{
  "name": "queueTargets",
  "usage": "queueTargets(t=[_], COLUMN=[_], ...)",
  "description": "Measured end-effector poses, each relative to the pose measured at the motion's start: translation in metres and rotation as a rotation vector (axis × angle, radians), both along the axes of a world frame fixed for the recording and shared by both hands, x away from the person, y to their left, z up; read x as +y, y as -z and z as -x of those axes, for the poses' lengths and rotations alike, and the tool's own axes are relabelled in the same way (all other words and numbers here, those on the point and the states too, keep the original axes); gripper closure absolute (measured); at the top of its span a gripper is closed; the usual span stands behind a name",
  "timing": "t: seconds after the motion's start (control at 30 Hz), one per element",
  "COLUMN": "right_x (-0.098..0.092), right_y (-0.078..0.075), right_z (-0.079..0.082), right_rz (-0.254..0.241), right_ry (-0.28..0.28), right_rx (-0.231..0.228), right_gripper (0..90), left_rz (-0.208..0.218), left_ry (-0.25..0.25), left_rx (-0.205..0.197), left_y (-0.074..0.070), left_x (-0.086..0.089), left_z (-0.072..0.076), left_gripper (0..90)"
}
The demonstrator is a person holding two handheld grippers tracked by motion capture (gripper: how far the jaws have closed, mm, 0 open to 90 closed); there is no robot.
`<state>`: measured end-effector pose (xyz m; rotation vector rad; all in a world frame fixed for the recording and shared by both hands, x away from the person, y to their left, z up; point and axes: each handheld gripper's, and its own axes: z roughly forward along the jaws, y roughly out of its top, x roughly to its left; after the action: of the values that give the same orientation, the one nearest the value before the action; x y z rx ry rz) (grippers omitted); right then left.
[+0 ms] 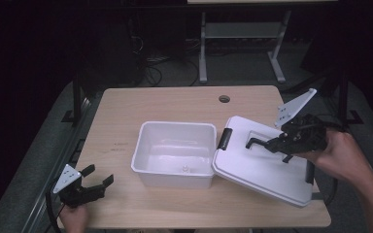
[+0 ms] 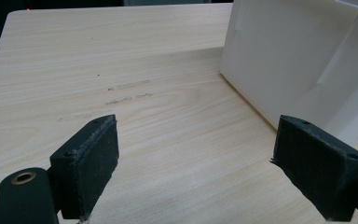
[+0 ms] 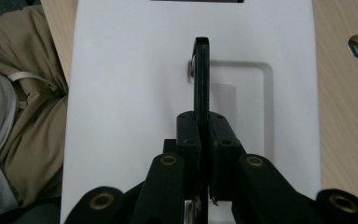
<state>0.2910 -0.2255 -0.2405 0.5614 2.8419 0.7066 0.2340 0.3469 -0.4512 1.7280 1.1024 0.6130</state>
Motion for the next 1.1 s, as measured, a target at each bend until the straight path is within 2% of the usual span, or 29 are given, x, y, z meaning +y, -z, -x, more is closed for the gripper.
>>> queueTargets(t=[0.57, 0.8, 1.1], right_x=[0.039, 0.048, 0.058], right_y=[-0.010, -0.008, -0.010], right_z=[-0.009, -0.013, -0.015], right_rz=[-0.024, -0.030, -0.050], right_ry=[-0.073, -0.087, -0.102], right_rx=[-0.015, -0.008, -0.020], right_gripper=[84.7, 84.7, 84.7], left_rz=[0.001, 0.002, 0.001], left_ry=[-0.002, -0.004, 0.001], left_rx=[-0.008, -0.007, -0.006], left_y=[-0.001, -0.001, -0.001], left_x=[0.002, 0.003, 0.002], left_z=[0.000, 0.000, 0.000], left_gripper=[13.0, 13.0, 13.1])
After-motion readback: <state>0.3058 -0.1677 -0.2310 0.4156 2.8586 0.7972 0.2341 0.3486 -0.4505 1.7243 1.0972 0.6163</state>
